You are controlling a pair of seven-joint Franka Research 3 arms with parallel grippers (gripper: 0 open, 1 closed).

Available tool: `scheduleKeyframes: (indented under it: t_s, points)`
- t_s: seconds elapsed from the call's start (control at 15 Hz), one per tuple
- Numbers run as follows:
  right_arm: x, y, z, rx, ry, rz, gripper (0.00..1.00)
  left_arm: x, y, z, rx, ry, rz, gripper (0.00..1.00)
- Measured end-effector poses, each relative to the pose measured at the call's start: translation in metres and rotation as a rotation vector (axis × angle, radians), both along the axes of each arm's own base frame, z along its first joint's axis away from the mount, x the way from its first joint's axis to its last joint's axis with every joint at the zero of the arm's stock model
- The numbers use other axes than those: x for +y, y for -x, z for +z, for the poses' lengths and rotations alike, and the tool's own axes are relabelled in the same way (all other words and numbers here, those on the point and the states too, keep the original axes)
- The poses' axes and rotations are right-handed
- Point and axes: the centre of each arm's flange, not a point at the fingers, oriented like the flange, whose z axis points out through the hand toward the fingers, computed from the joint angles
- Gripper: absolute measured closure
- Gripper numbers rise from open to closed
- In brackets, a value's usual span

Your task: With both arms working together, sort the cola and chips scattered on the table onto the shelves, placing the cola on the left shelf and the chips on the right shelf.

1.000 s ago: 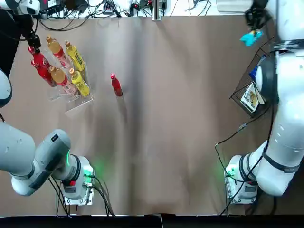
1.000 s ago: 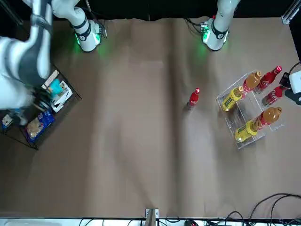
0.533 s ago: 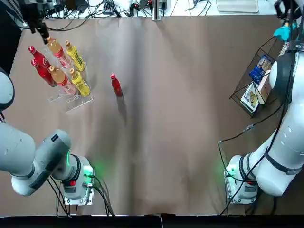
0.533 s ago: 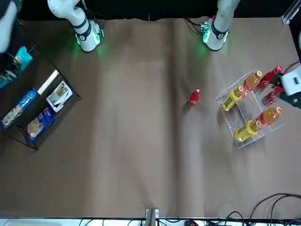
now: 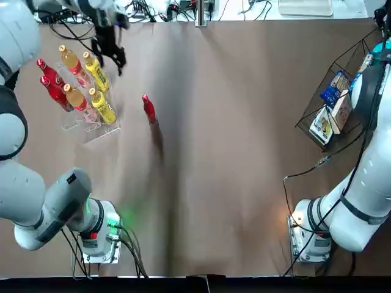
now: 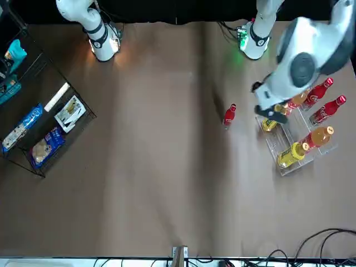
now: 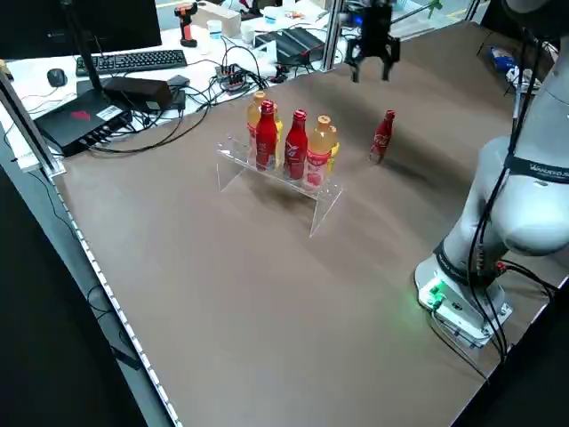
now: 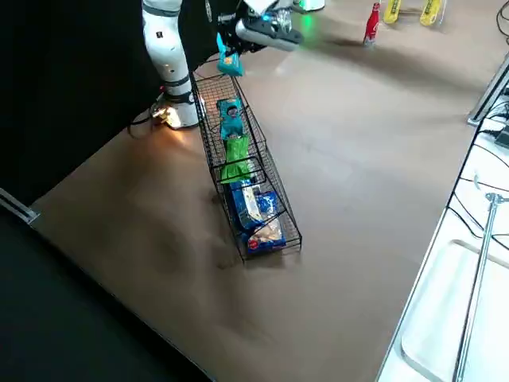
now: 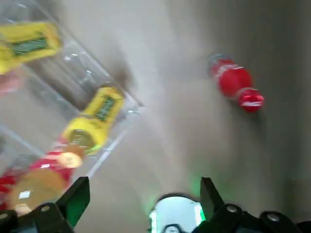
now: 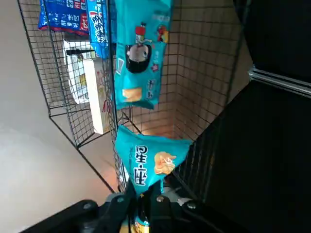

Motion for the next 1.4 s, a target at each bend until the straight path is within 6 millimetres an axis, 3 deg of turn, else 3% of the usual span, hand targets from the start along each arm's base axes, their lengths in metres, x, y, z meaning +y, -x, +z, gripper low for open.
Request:
scheduleKeyframes:
  t_s: [0.2, 0.47, 0.67, 1.0, 1.33, 1.4]
  points:
    - [-0.006, -0.002, -0.029, 0.028, 0.010, 0.003, 0.87, -0.041, 0.021, -0.040, 0.011, -0.009, 0.023, 0.00]
    - [-0.003, -0.004, -0.051, 0.070, 0.028, 0.031, 0.85, -0.065, 0.043, -0.077, 0.015, -0.017, 0.033, 0.00]
    - [0.004, -0.007, -0.054, 0.079, 0.032, 0.049, 0.62, -0.077, 0.050, -0.089, 0.003, -0.003, 0.031, 0.00]
    - [0.003, -0.007, -0.053, 0.097, 0.019, 0.101, 0.61, -0.083, 0.054, -0.113, -0.060, 0.058, 0.029, 0.00]
    - [-0.001, -0.008, -0.043, 0.101, -0.022, 0.204, 0.61, -0.083, 0.058, -0.121, -0.063, 0.062, 0.027, 0.10]
    - [-0.001, -0.008, -0.040, 0.097, -0.022, 0.208, 0.61, -0.083, 0.058, -0.121, -0.064, 0.063, 0.027, 0.18]
